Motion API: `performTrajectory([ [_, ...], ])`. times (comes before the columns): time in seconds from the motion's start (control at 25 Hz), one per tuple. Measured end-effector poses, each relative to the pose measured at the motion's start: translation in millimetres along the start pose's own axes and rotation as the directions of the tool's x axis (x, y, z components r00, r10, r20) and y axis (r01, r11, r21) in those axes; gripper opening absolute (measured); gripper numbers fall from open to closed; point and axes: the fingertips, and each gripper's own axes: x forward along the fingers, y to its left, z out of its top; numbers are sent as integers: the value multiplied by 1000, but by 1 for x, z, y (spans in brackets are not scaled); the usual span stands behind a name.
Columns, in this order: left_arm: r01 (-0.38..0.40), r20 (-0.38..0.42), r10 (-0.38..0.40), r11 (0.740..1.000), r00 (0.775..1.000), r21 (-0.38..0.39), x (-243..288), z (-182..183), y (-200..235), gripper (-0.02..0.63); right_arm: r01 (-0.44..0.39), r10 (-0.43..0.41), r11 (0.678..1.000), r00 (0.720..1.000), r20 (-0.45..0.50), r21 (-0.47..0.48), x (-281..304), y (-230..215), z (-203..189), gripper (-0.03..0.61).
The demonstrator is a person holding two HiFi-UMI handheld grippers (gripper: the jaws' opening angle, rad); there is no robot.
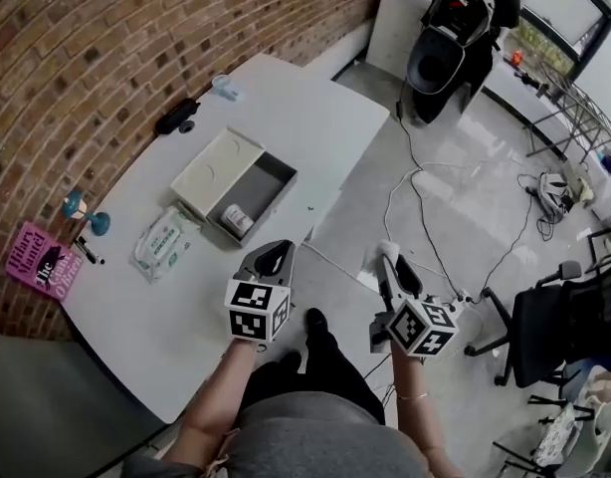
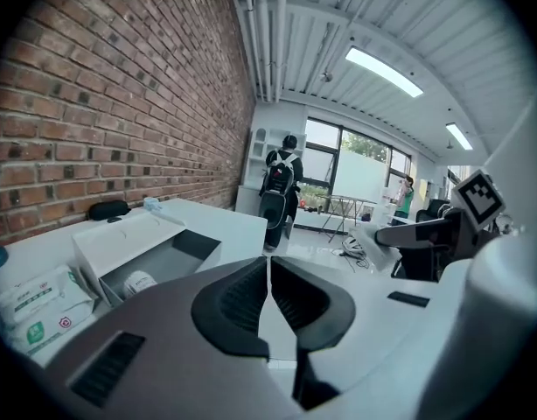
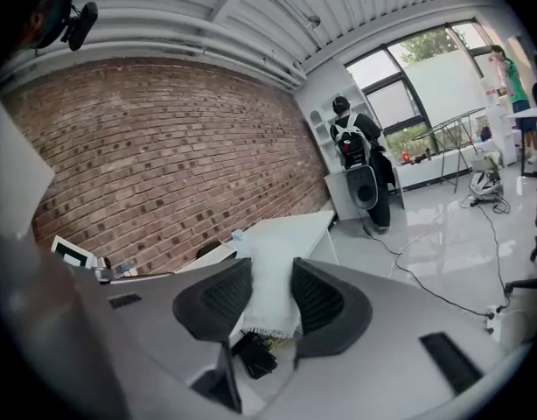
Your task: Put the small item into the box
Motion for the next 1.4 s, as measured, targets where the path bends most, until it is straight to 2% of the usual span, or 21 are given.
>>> performTrajectory([
  [0.28, -156, 22, 158, 986, 987, -66, 9, 14, 38, 31, -164, 159, 985, 984, -81, -60, 69, 20, 21, 150],
  [0.68, -348, 14, 354, 925, 935, -155, -1, 12, 74, 31, -358, 333, 929, 921, -204, -100, 136, 53, 25, 150],
  [1.04, -495, 13, 513, 835, 858, -238, -22, 9, 101, 31, -523, 465, 841, 829, -309, -137, 183, 99, 20, 150],
  [1.4, -582, -3, 608, 759, 794, -292, -48, -2, 123, 31, -619, 515, 764, 755, -405, -182, 216, 140, 3, 150],
])
